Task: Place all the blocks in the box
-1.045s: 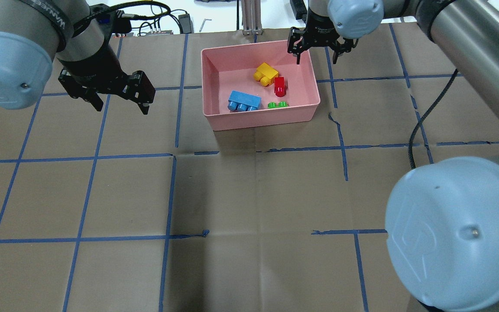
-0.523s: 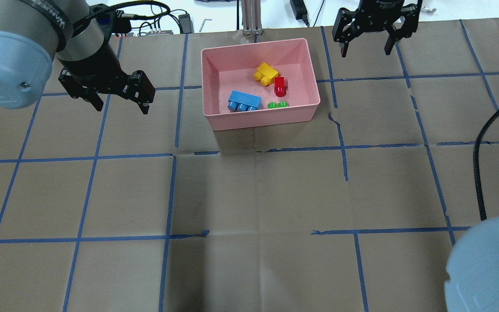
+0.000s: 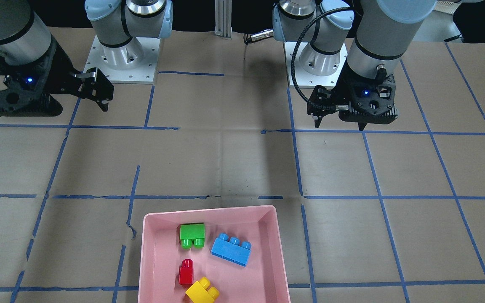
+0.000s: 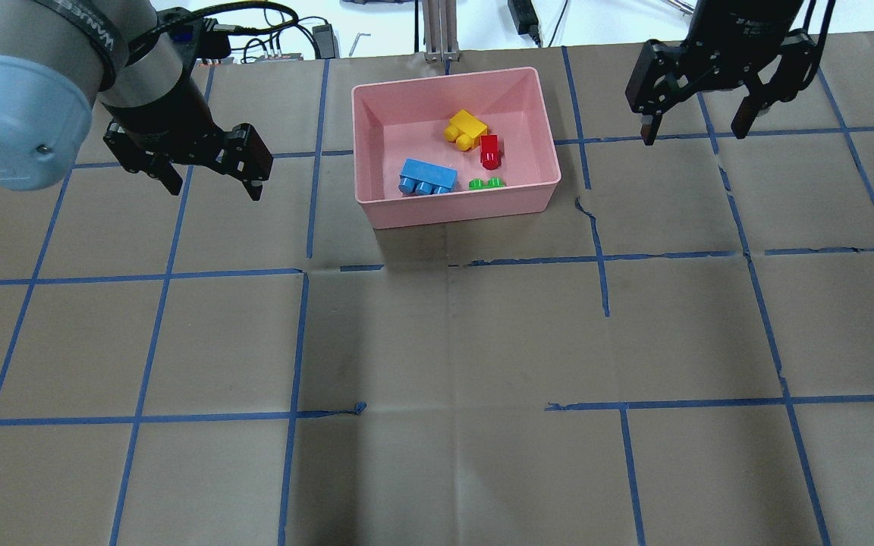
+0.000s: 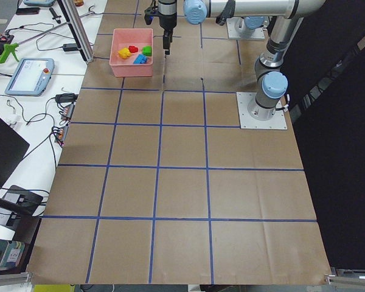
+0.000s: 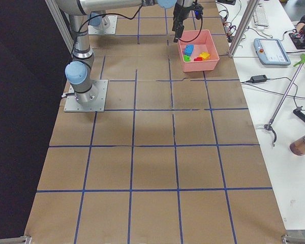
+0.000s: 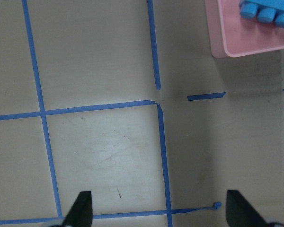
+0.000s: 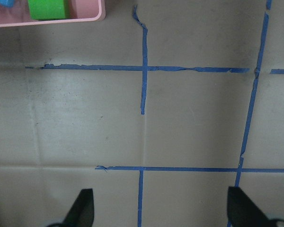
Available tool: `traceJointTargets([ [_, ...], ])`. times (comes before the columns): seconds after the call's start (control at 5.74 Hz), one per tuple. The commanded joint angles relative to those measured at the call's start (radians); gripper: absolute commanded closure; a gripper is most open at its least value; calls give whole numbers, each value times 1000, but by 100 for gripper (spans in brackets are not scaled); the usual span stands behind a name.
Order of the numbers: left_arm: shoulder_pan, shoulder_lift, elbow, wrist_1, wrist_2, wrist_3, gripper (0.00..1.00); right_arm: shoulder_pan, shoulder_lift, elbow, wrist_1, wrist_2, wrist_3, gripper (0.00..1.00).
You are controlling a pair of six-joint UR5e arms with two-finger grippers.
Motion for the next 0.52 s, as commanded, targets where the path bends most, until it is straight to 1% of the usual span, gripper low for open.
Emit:
traceJointTargets([
  [0.0, -3, 1, 0, 0, -15, -3, 1, 0, -40, 114, -141, -2, -2, 1],
  [0.35, -4, 1, 0, 0, -14, -3, 1, 0, -40, 114, -147, 0, -2, 1],
])
